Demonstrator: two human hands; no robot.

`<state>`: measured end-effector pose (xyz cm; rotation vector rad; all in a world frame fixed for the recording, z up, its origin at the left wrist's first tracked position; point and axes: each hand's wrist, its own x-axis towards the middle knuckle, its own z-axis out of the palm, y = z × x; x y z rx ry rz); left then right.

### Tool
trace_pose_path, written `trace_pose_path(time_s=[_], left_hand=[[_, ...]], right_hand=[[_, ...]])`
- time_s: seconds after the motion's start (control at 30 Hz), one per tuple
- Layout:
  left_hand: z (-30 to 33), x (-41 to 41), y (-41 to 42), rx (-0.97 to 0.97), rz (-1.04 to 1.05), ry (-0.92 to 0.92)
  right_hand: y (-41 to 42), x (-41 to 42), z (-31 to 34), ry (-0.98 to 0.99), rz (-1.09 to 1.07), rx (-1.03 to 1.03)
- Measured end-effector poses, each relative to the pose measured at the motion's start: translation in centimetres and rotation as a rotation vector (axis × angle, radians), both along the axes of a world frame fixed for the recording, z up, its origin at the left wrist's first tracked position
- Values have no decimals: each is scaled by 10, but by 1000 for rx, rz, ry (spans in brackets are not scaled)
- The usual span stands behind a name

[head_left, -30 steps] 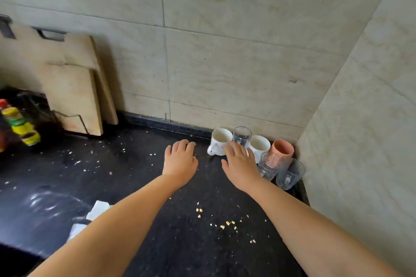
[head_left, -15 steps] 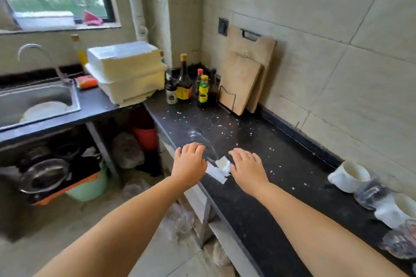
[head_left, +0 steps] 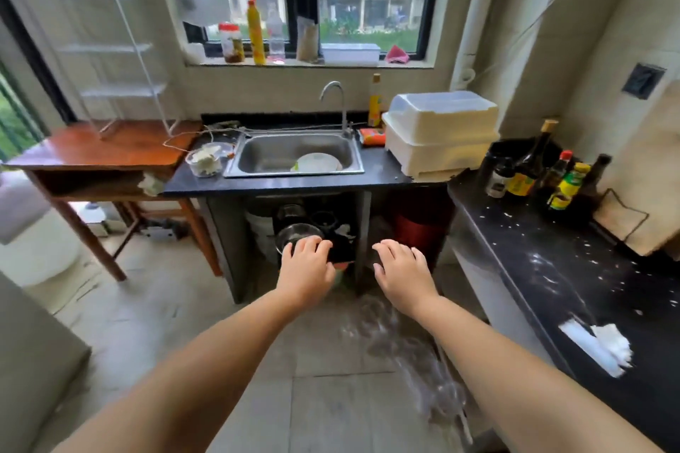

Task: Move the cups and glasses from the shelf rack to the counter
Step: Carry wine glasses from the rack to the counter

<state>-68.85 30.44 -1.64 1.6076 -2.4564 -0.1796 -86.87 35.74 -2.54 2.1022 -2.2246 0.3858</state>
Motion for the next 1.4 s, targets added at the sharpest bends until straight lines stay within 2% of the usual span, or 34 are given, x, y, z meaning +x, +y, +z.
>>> trace_pose_path(time_s=[0.3, 0.53, 0.9, 1.13, 1.4], left_hand=[[22, 192, -63, -6, 313, 42], [27, 279, -125, -21, 459, 66], [57, 377, -303, -104, 523, 125], [72, 442, -401, -104, 579, 151], [96, 524, -540, -179, 448, 126]], right_hand=[[-107, 187, 22, -23, 343, 49], [-197, 286, 28, -44, 538, 35], [-400, 390, 61, -50, 631, -18], [-501, 468, 80, -151, 609, 5], [-629, 562, 101, -157, 548, -109]])
